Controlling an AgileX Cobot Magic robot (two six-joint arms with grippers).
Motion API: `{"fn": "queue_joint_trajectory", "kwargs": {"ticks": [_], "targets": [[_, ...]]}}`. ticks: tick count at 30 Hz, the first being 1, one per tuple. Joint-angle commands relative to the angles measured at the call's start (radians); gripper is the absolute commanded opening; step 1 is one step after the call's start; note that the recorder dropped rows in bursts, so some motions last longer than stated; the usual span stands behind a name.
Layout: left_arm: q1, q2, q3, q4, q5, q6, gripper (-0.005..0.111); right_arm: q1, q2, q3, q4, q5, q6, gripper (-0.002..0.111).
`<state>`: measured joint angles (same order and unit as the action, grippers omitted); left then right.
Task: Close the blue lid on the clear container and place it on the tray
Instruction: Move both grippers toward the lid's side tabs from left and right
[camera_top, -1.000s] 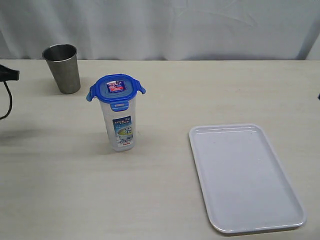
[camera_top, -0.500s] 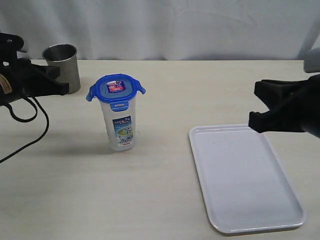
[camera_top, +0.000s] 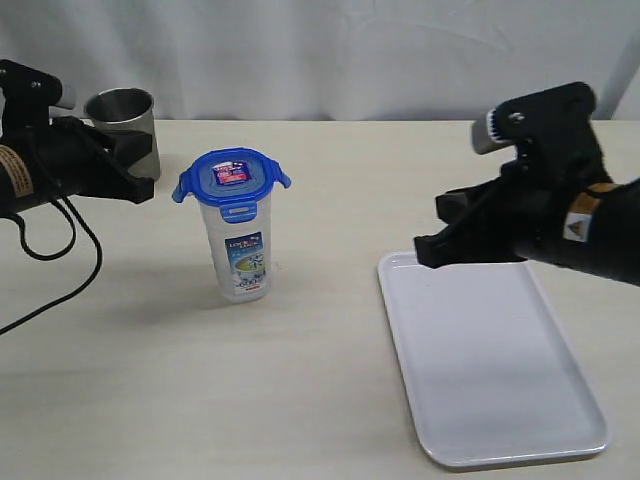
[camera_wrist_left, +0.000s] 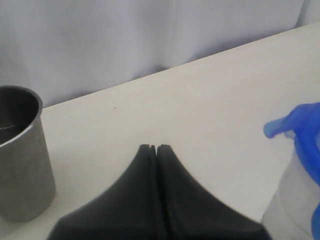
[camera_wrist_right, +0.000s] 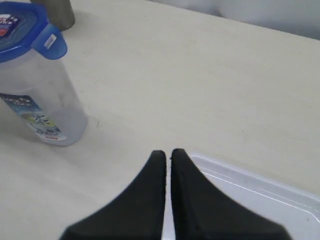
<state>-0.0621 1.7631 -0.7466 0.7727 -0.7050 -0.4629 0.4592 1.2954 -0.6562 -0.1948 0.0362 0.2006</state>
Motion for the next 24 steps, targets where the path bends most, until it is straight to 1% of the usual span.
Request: {"fn": "queue_joint_trajectory", "kwargs": {"ticks": [1,3,4,5,6,7,9,10,11,13,15,17,19,21,24], "targets": [[-0.004,0.004,-0.015,0.083,-0.004,-0.004,0.0,0.043,0.122,-0.134,-0.001,0.108,-0.045,0.004],[-0.004,0.004,-0.017,0.083,-0.004,-0.002,0.0,0.043,0.177,-0.219,0.036,0.191,-0.113,0.004],[-0.004,0.004,-0.017,0.083,-0.004,0.003,0.0,0.041,0.2,-0.25,0.08,0.212,-0.165,0.004],[-0.004,0.004,-0.017,0.092,-0.011,0.003,0.0,0.041,0.22,-0.287,0.161,0.241,-0.264,0.004],[-0.004,0.004,-0.017,0.113,-0.018,0.006,0.0,0.036,0.233,-0.315,0.277,0.265,-0.366,0.004],[-0.004,0.004,-0.02,0.146,-0.026,0.002,0.0,0.025,0.25,-0.35,0.423,0.299,-0.52,0.004],[-0.004,0.004,-0.031,0.241,-0.04,-0.031,0.0,-0.01,0.278,-0.416,0.763,0.405,-0.9,0.004],[-0.004,0.004,-0.036,0.267,-0.04,-0.051,0.0,-0.05,0.295,-0.447,1.0,0.483,-1.093,0.004],[-0.002,0.004,-0.038,0.264,-0.038,-0.055,0.0,-0.08,0.306,-0.459,1.142,0.562,-1.249,0.004],[0.012,0.004,-0.04,0.269,-0.038,-0.058,0.0,-0.143,0.326,-0.459,1.37,0.679,-1.444,0.004],[0.038,0.004,-0.04,0.317,-0.061,-0.078,0.0,-0.175,0.343,-0.455,1.406,0.734,-1.479,0.004],[0.062,0.004,-0.04,0.384,-0.11,-0.114,0.0,-0.176,0.364,-0.455,1.361,0.76,-1.479,0.004],[0.08,0.004,-0.04,0.437,-0.154,-0.146,0.0,-0.153,0.395,-0.455,1.358,0.771,-1.498,0.004],[0.082,0.004,-0.04,0.474,-0.154,-0.167,0.0,-0.128,0.426,-0.463,1.371,0.747,-1.524,0.004],[0.082,0.004,-0.04,0.575,-0.167,-0.229,0.0,-0.077,0.507,-0.546,1.387,0.732,-1.52,0.004]]}}
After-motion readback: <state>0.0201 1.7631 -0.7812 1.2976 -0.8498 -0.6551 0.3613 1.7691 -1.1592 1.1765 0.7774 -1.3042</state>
